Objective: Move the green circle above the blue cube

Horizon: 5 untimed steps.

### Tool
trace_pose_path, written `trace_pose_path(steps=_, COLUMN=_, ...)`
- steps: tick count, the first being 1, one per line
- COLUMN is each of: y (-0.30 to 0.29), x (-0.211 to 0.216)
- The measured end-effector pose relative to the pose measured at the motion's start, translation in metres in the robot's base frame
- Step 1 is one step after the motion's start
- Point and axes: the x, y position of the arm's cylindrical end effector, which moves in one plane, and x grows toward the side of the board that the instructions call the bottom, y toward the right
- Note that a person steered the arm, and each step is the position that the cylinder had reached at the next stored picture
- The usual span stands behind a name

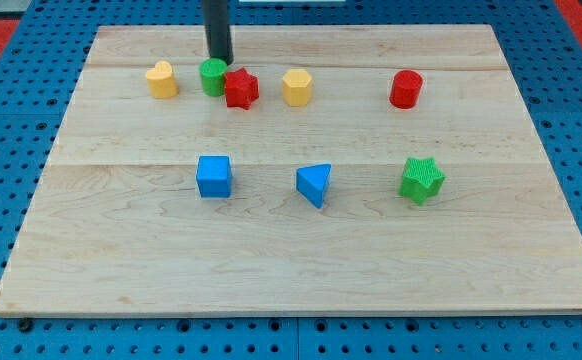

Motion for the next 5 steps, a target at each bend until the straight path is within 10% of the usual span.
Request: trace_pose_path(steps=5, y=0.008, x=0.123)
